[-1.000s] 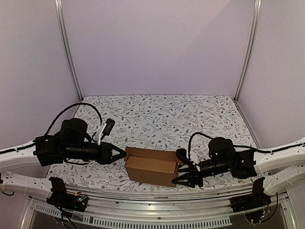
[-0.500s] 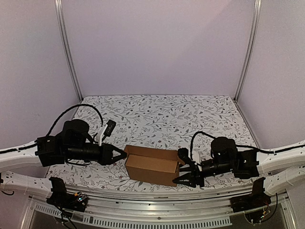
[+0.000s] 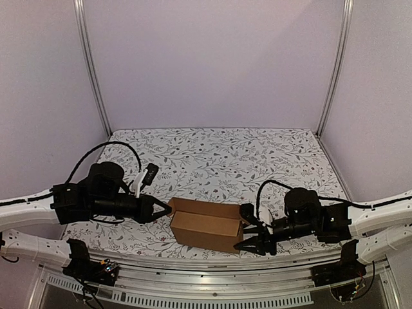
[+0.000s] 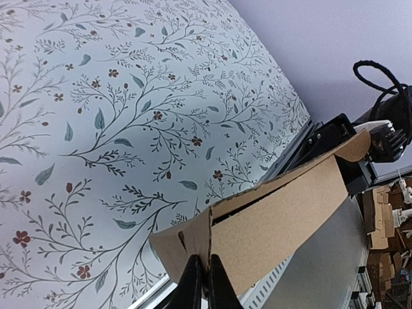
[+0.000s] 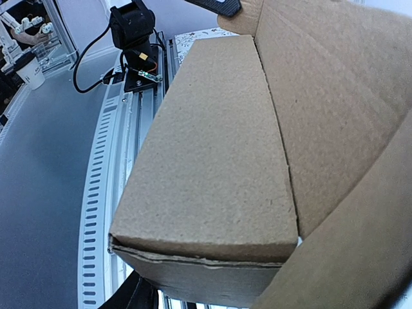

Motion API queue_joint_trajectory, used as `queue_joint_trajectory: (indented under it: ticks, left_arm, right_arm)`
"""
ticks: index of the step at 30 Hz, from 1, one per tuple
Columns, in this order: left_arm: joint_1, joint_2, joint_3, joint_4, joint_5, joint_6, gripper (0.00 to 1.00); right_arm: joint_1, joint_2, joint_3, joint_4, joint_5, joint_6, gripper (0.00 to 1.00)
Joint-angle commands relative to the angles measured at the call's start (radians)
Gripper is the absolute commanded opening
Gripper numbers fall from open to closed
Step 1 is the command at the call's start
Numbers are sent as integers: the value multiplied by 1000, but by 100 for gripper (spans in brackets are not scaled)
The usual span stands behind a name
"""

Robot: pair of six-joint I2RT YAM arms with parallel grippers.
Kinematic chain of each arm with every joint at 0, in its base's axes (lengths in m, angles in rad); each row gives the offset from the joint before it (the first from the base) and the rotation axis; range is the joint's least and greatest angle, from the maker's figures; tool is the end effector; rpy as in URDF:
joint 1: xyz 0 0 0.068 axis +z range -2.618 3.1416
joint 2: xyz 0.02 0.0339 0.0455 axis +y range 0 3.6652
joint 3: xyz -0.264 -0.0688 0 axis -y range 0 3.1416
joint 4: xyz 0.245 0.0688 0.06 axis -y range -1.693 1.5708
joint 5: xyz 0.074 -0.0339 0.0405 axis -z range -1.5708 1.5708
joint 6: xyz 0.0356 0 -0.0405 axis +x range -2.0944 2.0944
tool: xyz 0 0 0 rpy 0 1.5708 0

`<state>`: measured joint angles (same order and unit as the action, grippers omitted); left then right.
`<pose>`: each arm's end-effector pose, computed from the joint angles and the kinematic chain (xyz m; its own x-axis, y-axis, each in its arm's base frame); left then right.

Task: Fold the paper box

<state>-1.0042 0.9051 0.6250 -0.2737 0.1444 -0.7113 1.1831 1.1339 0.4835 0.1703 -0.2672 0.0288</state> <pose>0.1040 -0.1731 0.2536 -0.8018 0.0568 -0.5949 0.4980 0.6138 -0.6126 0.0804 0.2218 0.2021 -0.2028 -0.4232 -0.8831 -0.9760 0.1601 0.1474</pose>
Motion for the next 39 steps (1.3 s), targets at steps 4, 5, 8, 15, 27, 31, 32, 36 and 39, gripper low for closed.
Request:
queue_joint_trajectory:
  ticks: [4,5,8,15,27,31,32,36,39]
  left_arm:
    - [-14,29,5,38,16,-25,1]
    - [-13,32,4,41,13,-29,1]
    - [-13,39,-2,44,-1,-37,0]
    - [-14,52,-16,77,-6,-53,0]
    - [-22,67,-66,162,-22,-53,0]
    - [-31,73,-88,193,-28,-47,0]
    - [-33,74,-91,196,-31,-45,0]
    - [-41,76,-104,208,-47,-31,0]
    - [-45,77,-117,225,-61,-21,0]
  right_arm:
    - [55,12,49,1,127,-18,29]
    - [63,15,51,1,147,-18,29]
    - [83,24,59,12,194,-18,28]
    - [101,27,51,85,246,31,24]
    - [102,80,31,165,342,134,21]
    - [101,93,27,191,352,170,21]
    - [102,91,24,201,352,178,21]
    - [101,79,8,236,364,203,21]
    - [102,83,-3,252,383,220,21]
